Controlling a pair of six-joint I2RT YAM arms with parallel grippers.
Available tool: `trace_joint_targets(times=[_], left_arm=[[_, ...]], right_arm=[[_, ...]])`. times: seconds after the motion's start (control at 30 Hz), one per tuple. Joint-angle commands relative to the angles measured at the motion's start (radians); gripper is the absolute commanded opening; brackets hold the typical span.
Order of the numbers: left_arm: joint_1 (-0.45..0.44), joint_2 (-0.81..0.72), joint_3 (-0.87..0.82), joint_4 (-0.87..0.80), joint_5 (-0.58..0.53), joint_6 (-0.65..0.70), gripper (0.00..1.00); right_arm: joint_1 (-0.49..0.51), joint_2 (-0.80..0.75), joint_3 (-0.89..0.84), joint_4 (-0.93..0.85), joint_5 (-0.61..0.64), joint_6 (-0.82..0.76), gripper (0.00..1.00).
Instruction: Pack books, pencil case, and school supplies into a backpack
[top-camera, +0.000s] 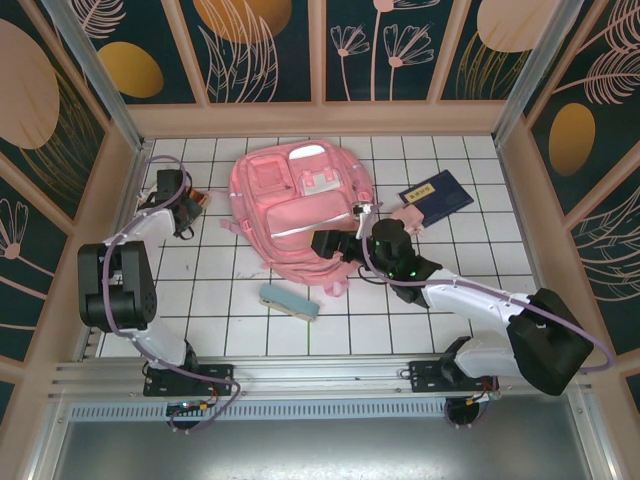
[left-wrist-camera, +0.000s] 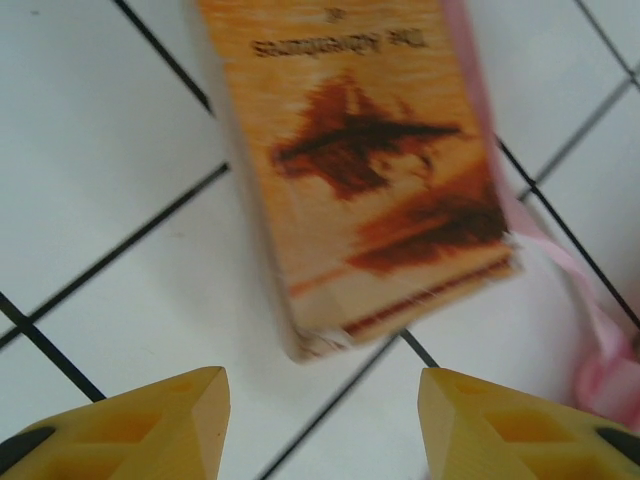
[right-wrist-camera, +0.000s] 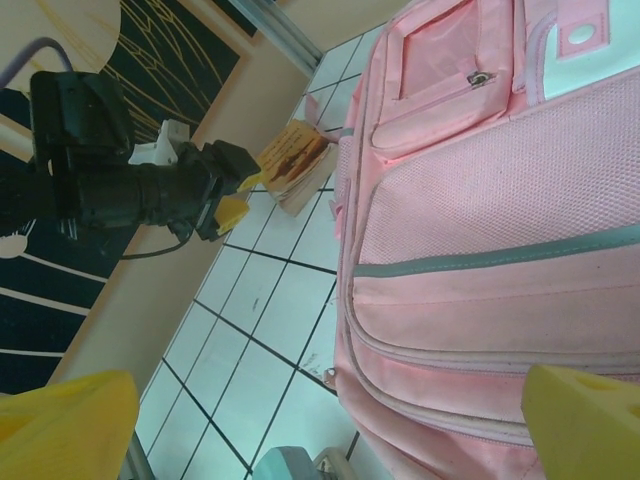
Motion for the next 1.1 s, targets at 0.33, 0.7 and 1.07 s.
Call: trace_joint_targets(times=[0.33,0.7,1.07], left_arm=[[0.088,0.167,0.08,0.139,0.041,0.008,0.5],[0.088,0.222,0.059,0.222,0.105,0.004,0.45],[0.088,0.211,-0.011,0.257,0.084,-0.016,0.0]], right_arm=[[0.008,0.02,0.014,0.058,-0.027,-0.003,0.99],[0.007,0.028,0.002,0.071,-0.029,0.01,0.99],[0.007,0.034,-0.01,0.081,-0.035,0.022,0.99]])
